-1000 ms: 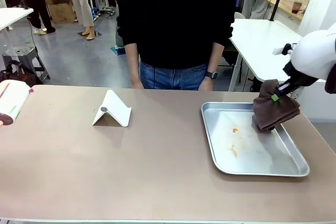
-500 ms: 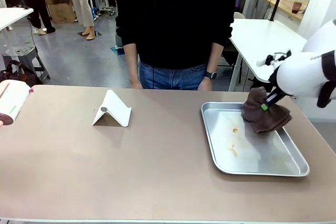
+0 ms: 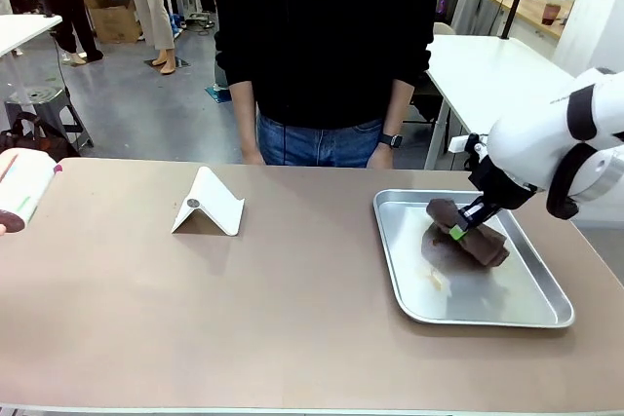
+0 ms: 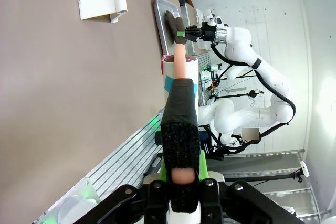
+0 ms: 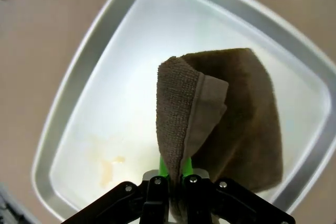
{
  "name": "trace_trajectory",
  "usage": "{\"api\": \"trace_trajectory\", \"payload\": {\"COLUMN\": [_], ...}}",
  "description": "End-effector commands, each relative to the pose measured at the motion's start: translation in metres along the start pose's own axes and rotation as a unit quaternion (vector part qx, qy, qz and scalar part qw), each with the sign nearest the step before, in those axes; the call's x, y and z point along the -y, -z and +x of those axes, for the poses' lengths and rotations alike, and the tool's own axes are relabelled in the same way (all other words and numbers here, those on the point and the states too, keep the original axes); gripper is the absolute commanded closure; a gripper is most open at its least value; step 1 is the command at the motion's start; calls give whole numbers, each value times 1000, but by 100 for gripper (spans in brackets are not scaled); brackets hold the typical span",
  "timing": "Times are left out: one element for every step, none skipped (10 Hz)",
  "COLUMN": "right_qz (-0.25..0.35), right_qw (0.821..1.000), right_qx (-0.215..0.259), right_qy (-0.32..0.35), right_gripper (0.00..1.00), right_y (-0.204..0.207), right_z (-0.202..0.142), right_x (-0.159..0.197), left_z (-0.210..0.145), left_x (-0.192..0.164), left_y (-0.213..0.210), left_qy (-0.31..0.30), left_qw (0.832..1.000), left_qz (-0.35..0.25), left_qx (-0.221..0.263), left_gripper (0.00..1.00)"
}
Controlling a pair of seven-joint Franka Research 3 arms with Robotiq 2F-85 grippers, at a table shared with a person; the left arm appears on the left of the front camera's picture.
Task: Clean the surface of the table.
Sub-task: Clean the area not pointed to by the person.
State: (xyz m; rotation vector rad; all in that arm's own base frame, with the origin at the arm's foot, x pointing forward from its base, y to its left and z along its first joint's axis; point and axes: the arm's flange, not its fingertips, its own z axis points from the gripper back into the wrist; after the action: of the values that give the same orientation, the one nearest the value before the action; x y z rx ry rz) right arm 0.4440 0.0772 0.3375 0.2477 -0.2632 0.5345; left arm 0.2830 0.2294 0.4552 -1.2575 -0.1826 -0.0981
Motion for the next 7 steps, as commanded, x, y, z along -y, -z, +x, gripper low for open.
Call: {"api": "trace_trajectory", "payload": {"right_qz": [50,51,54,65,84,87,108], "right_qw": [999,998,998,997,995,995,993], "right_qx": [-7,-11,-12,-17,-20,-22,-26], "right_qy": [15,18,30,38,43,46,49], "right_gripper": [91,91,91,91,91,91,91], "right_y": [16,27,37,42,44,44,44], "right_z": [-2,-3,-3,-3,-4,-5,-6], "right_x": [17,20,24,25,26,27,26], "left_z": [-1,-1,-1,-1,-1,-1,-1], "left_x": [4,4,4,4,4,4,4], "left_y": [1,1,1,1,1,1,1], "left_qy": [-6,-6,-6,-6,-6,-6,-6], "left_qw": [1000,1000,1000,1000,1000,1000,1000], "left_qz": [-2,-2,-2,-2,-2,-2,-2], "left_qx": [4,4,4,4,4,4,4], "left_gripper": [79,79,79,79,79,79,79]}}
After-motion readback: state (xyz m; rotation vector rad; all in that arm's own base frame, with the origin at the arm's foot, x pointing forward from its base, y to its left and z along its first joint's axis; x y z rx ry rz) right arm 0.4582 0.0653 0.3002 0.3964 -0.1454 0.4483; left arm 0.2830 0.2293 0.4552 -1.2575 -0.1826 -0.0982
